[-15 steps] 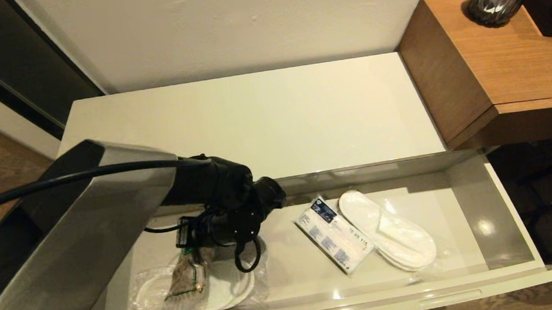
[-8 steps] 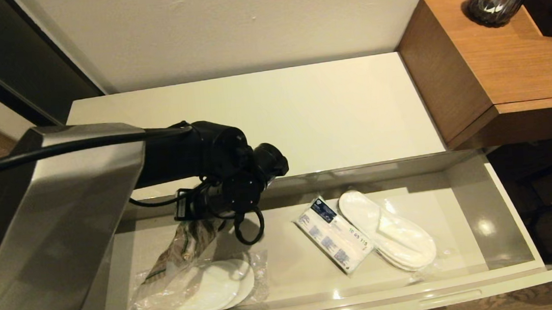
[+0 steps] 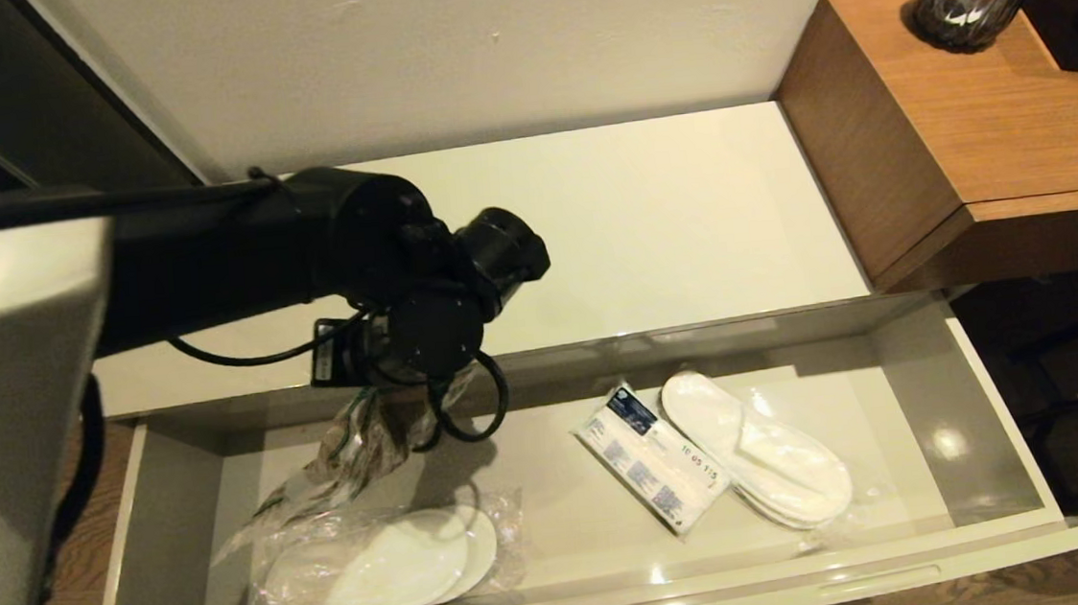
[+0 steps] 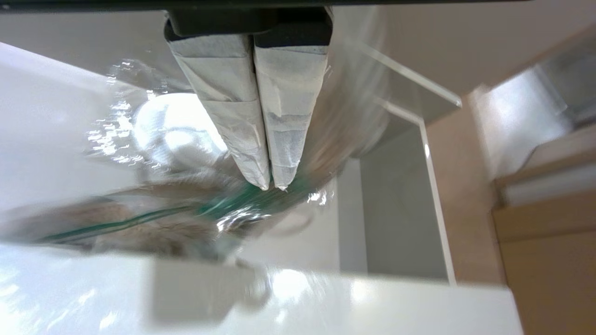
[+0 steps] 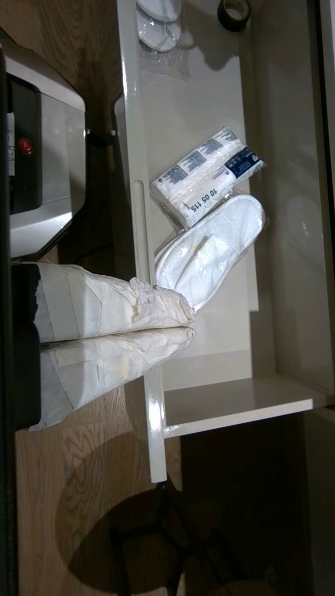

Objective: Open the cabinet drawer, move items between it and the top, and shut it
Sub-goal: Place the solid drinks on the table

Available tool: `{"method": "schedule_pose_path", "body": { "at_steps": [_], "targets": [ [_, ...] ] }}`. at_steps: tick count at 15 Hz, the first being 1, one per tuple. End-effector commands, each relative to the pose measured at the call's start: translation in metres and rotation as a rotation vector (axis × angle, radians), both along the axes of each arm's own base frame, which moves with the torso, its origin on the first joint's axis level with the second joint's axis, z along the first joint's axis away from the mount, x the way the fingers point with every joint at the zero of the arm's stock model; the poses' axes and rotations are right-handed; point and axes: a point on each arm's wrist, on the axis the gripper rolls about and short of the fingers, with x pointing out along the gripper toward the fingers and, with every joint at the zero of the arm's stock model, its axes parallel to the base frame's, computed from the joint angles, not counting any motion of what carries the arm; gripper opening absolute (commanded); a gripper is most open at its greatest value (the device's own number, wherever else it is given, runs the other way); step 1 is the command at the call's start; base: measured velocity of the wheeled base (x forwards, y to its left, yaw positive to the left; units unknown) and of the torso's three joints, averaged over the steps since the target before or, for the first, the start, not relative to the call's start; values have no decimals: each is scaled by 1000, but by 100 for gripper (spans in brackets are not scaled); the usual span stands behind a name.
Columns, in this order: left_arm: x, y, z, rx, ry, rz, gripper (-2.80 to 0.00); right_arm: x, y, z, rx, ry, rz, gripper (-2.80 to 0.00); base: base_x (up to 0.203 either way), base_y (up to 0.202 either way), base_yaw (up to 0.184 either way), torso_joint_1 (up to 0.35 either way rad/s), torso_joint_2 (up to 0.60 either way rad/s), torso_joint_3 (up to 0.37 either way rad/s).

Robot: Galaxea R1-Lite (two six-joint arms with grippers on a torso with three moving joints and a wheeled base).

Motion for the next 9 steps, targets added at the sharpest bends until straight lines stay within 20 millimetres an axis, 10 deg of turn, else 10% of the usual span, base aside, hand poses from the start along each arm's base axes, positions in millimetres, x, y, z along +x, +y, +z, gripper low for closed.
{"method": "schedule_pose_path", "body": {
  "at_steps": [1,5,9],
  "targets": [
    [-18,14,35,-40,-69,-26,-280,0,0,0,-1,3,0,-280,0,0,0,0,0,0],
    [-51,33,82,-72,-161,-109,-280,0,0,0,0,3,1,-280,0,0,0,0,0,0],
    [-45,27,64,-33,-106,-108,-280,0,0,0,-1,3,0,-280,0,0,0,0,0,0]
  ]
}}
